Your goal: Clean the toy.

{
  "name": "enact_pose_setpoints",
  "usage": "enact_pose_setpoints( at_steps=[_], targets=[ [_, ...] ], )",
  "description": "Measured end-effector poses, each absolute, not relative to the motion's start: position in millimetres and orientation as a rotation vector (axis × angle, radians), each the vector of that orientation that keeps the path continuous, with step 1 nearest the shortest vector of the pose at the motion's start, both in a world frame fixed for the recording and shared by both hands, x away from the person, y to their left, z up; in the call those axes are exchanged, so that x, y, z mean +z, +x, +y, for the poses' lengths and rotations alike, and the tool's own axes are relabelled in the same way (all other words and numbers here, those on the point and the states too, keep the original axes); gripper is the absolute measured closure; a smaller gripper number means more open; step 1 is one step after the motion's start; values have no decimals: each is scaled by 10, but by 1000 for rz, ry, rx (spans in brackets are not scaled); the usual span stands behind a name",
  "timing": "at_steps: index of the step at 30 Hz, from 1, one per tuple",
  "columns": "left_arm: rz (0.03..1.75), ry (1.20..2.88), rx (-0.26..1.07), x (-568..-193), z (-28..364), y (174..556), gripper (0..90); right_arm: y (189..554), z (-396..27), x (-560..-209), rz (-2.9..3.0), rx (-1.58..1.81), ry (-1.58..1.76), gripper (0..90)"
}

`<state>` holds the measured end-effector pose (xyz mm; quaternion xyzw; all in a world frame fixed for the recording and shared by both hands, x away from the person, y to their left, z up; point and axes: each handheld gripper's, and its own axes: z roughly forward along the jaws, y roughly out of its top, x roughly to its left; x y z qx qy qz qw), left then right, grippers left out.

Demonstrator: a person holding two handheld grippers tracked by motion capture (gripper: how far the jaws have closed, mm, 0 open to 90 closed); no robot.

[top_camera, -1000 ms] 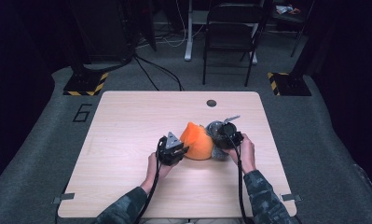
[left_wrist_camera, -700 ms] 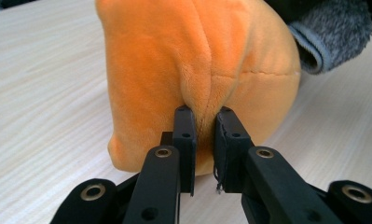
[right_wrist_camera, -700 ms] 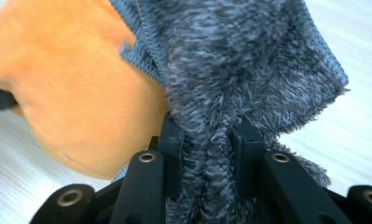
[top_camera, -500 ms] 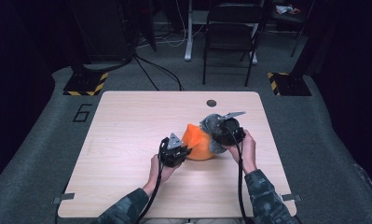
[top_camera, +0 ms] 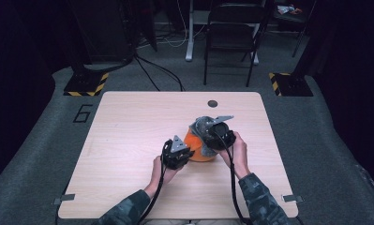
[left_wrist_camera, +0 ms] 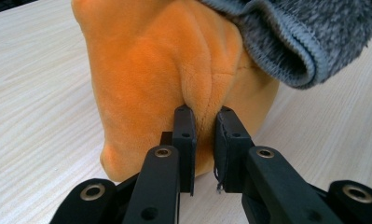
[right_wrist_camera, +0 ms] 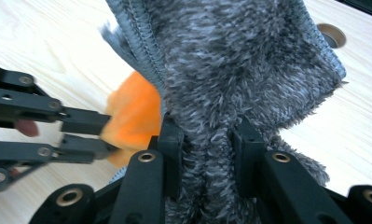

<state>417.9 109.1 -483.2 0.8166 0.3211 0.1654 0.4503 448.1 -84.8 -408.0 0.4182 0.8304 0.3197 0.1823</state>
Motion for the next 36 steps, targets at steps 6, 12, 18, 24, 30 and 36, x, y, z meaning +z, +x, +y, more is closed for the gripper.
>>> enact_pose_setpoints(
  at_steps=[6,12,18,24,30,36],
  targets=[
    [802,2010,409,-4849,1104,4195,797,4522,-940,-4117,2357,884,1219,695],
    [806,2016,401,-4859,1120,4215,797,4562,-1021,-4148,2393,838,1244,694],
    [817,2008,392,-4866,1128,4222,797,4604,-1102,-4204,2408,786,1296,694],
    [817,2018,383,-4868,1146,4237,796,4662,-1187,-4301,2424,733,1362,693],
    [824,2007,389,-4878,1148,4242,796,4733,-1276,-4467,2425,655,1427,693],
    [820,2003,386,-4881,1149,4241,792,4788,-1298,-4665,2427,630,1459,693]
  ],
)
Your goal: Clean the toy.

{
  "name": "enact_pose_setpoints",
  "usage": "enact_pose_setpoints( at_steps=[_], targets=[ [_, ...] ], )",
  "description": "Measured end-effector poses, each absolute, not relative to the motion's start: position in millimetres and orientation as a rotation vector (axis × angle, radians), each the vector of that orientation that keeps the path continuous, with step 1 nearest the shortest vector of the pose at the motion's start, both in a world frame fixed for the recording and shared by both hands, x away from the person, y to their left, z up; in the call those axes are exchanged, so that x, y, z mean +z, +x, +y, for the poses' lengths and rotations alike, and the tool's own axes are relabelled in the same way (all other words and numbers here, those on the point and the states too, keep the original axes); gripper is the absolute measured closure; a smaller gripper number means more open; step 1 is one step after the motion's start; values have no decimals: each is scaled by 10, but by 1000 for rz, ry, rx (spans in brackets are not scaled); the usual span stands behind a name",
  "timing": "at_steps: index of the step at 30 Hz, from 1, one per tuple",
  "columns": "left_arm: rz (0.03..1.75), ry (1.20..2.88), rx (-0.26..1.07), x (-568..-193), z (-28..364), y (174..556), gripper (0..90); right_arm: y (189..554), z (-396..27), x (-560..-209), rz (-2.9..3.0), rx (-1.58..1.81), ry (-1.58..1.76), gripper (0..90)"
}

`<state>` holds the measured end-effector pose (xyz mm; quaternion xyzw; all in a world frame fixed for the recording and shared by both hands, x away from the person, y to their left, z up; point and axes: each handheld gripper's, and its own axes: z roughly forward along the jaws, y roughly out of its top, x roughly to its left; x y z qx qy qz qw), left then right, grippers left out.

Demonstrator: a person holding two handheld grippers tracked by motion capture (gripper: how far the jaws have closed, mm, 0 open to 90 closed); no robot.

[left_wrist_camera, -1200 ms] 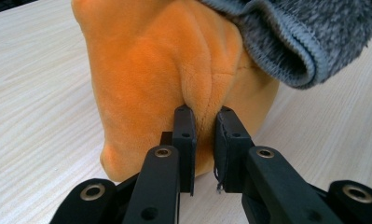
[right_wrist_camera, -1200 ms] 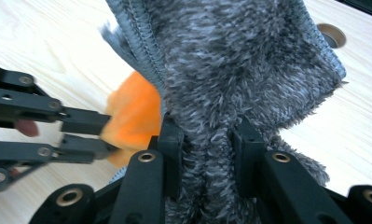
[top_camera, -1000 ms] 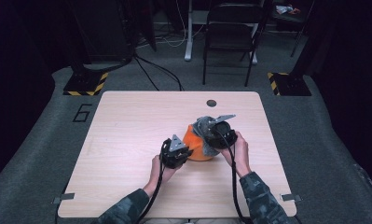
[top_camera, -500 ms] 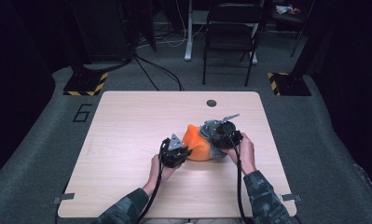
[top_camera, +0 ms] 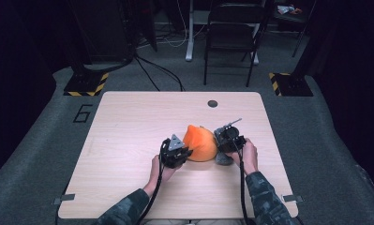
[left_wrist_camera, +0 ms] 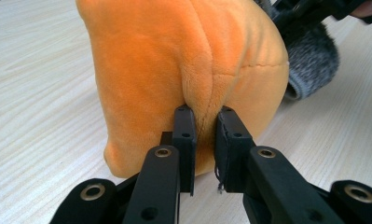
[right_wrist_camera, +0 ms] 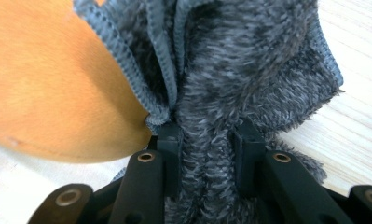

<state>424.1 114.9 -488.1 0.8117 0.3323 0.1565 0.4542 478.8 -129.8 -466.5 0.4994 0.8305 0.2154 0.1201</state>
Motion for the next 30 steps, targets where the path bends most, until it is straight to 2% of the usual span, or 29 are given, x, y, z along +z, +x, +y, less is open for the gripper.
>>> enact_pose_setpoints(
  at_steps=[6,10,21,30],
  targets=[
    [789,2022,396,-4864,1131,4220,792,4827,-1307,-4805,2446,529,1465,691],
    [798,2015,386,-4873,1149,4234,792,4833,-1345,-4765,2426,514,1457,692],
    [761,2018,396,-4873,1126,4213,788,4664,-1310,-4159,2337,796,1346,694],
    [740,2024,396,-4865,1107,4193,786,4515,-1020,-3988,2331,976,1226,694]
  ],
)
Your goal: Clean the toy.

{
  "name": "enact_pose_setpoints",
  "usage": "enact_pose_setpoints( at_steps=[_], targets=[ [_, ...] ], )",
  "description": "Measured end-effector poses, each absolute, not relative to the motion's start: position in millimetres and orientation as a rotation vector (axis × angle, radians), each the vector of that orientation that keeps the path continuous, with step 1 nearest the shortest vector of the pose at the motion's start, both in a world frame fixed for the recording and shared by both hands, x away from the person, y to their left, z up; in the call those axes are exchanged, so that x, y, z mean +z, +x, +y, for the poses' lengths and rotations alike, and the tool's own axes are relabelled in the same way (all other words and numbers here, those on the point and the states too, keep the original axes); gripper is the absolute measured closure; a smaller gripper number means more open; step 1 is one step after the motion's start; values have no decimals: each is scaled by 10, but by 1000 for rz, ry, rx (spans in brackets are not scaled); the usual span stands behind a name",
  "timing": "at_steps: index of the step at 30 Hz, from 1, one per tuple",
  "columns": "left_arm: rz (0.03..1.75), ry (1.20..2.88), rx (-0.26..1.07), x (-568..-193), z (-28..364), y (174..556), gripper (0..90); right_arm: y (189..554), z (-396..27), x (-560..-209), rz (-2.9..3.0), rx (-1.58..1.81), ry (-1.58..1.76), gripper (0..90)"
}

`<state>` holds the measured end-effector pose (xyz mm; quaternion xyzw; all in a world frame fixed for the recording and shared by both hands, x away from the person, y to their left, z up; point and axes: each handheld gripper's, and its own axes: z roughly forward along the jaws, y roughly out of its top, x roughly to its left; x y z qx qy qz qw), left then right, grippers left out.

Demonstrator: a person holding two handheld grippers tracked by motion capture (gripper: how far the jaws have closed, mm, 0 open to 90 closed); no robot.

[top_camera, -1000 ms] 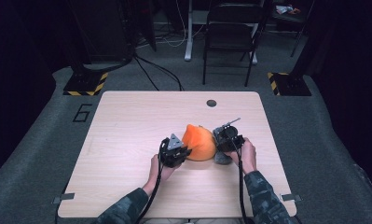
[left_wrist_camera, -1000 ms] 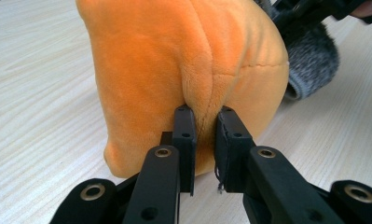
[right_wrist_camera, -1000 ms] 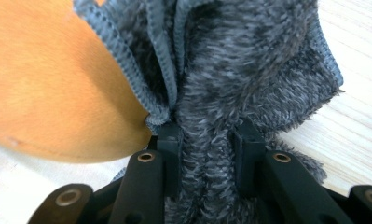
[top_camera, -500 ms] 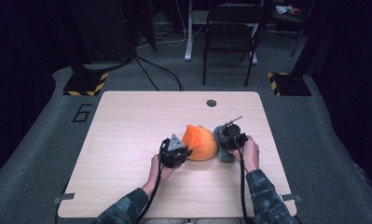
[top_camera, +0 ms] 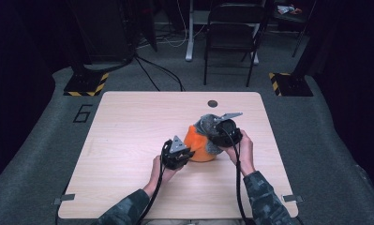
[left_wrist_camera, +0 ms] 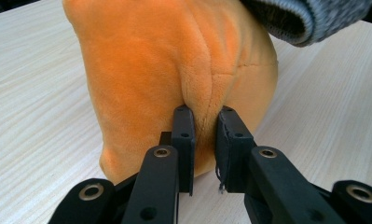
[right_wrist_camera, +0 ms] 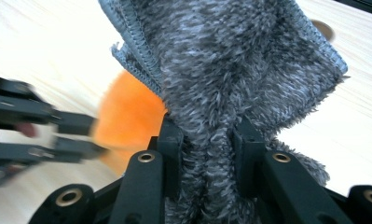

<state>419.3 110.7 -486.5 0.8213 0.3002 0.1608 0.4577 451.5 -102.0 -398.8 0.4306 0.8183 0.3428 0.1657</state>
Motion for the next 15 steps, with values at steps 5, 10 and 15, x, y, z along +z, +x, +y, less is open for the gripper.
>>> enact_pose_setpoints(
  at_steps=[5,10,15],
  targets=[
    [711,2037,402,-4862,1074,4164,786,4468,-937,-3935,2324,1067,1182,694],
    [717,2029,395,-4873,1079,4172,785,4501,-870,-4080,2358,1003,1200,693],
    [723,2025,383,-4881,1091,4181,786,4537,-943,-4101,2363,960,1209,692]
  ],
)
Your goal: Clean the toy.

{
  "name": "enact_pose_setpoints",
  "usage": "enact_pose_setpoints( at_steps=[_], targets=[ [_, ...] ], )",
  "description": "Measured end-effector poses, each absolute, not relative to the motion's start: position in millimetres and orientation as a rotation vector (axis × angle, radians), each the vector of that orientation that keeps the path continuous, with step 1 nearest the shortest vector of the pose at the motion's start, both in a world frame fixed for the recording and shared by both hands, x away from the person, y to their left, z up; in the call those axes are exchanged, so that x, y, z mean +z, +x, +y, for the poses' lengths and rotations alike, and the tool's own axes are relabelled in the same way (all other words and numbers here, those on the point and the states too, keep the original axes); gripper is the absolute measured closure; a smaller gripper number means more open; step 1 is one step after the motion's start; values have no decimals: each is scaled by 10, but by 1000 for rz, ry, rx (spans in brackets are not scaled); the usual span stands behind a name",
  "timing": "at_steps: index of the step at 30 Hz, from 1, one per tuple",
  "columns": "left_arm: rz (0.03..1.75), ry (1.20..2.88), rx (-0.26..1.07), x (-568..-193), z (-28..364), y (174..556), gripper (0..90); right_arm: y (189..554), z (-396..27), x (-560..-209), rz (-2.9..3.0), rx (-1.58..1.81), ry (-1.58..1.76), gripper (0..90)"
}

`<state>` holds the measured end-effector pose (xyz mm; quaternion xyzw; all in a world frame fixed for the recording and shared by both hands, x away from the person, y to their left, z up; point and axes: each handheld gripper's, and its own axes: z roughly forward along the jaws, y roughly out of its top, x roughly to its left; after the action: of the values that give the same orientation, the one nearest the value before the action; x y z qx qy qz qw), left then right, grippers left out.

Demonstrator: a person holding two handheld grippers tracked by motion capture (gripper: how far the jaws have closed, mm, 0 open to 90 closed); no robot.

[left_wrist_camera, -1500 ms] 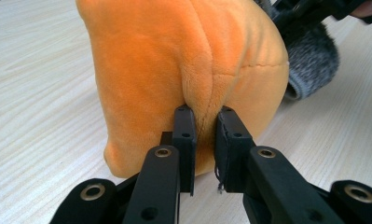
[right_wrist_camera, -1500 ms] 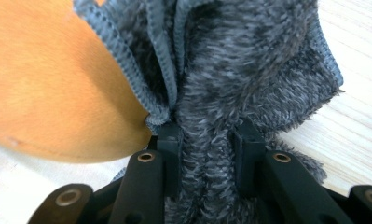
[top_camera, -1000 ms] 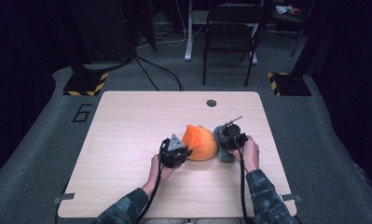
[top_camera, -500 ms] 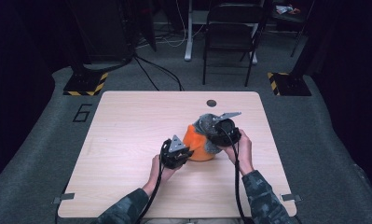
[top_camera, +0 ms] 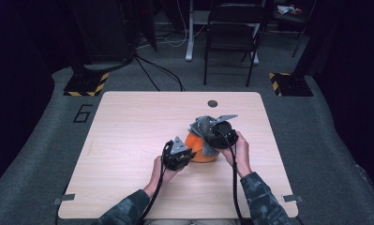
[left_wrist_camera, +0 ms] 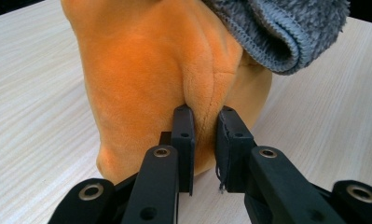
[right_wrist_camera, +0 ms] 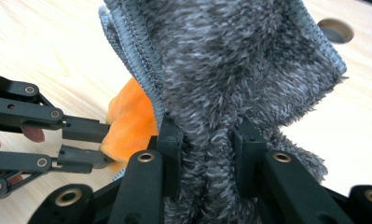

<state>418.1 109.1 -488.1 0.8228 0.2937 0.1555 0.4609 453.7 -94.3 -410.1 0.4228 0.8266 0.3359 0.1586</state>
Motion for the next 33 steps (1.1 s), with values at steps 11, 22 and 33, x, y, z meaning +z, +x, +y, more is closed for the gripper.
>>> enact_pose_setpoints(
  at_steps=[11,22,33],
  targets=[
    [757,2011,377,-4912,1141,4214,791,4594,-1088,-4162,2389,882,1289,691],
    [808,1991,351,-4938,1196,4301,796,4655,-1260,-4333,2387,778,1411,691],
    [855,1972,332,-4974,1290,4396,798,4797,-1360,-4820,2433,615,1521,691]
  ],
)
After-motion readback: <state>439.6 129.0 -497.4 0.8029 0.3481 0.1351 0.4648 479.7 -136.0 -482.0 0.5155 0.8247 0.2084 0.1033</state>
